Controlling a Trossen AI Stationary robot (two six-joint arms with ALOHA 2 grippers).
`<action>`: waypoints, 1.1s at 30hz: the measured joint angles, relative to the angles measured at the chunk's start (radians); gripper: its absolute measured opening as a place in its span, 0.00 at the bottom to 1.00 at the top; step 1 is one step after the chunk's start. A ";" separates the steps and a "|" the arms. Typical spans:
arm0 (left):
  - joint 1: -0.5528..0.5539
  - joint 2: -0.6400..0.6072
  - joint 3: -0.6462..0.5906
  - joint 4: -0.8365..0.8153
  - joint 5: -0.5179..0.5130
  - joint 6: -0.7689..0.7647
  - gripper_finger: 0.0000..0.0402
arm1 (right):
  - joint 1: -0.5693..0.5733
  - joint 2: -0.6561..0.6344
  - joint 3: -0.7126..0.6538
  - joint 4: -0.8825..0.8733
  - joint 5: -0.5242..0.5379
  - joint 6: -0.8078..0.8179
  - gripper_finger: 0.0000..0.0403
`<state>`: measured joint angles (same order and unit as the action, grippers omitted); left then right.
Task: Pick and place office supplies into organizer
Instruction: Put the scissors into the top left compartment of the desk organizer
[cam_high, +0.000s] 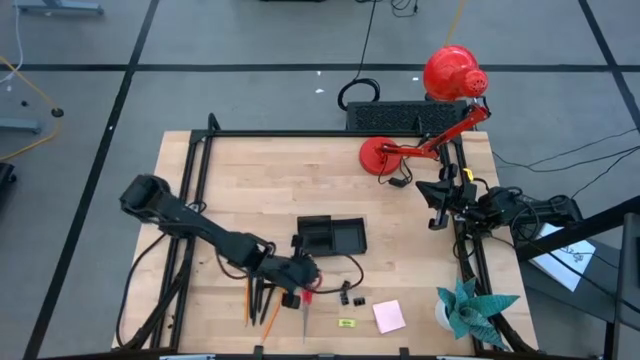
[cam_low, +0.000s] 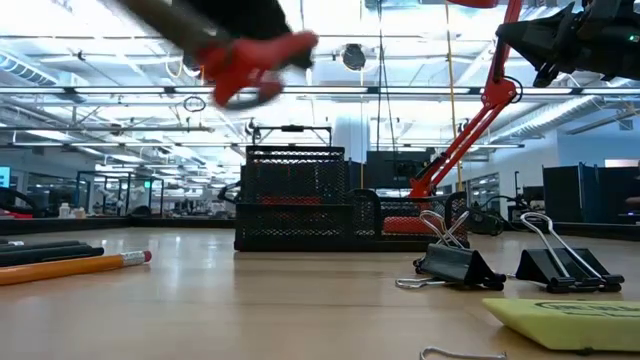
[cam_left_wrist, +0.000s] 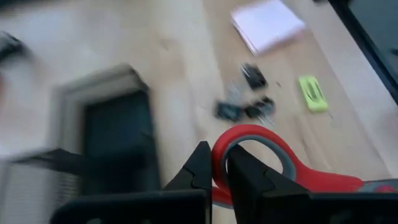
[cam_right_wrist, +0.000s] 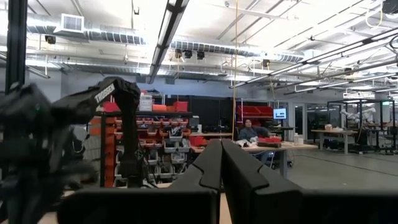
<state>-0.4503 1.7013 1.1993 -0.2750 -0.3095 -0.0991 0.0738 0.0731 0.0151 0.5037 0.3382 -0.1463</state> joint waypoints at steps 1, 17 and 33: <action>0.000 -0.019 0.000 0.004 -0.033 0.021 0.08 | 0.000 0.000 0.000 0.000 0.000 0.000 0.01; 0.008 -0.203 0.003 0.172 -0.885 0.411 0.06 | 0.000 0.000 0.000 -0.007 0.001 0.000 0.01; 0.099 -0.057 0.002 0.177 -0.969 0.577 0.06 | 0.000 0.000 0.000 -0.012 0.001 0.003 0.01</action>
<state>-0.3511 1.6447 1.2015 -0.0979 -1.2782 0.4778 0.0738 0.0732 0.0154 0.4918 0.3389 -0.1432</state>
